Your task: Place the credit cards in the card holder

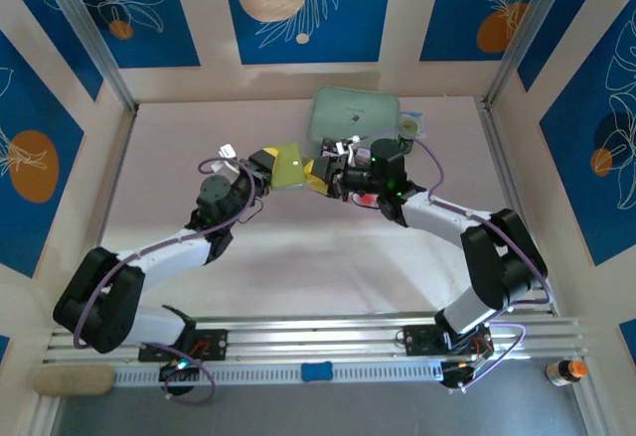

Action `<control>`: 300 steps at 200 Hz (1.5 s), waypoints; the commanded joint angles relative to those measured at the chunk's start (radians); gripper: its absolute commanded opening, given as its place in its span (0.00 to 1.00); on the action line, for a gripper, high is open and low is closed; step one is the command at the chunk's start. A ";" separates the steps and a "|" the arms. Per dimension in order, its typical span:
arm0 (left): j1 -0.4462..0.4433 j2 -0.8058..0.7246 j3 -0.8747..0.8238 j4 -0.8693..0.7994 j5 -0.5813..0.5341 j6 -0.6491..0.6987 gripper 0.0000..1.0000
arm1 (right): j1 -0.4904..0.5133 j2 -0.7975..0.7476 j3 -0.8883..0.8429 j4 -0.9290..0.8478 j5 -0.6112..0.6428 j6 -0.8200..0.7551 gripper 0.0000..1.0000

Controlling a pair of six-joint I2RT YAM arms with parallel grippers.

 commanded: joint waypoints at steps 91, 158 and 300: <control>-0.025 0.028 0.048 0.080 -0.010 -0.019 0.00 | 0.022 0.059 -0.013 0.141 -0.044 0.080 0.20; -0.032 0.045 0.048 0.097 -0.014 -0.029 0.00 | 0.024 0.077 -0.016 0.185 -0.053 0.098 0.23; -0.039 0.071 0.035 0.089 -0.004 -0.025 0.00 | 0.007 0.068 -0.040 0.272 -0.090 0.122 0.01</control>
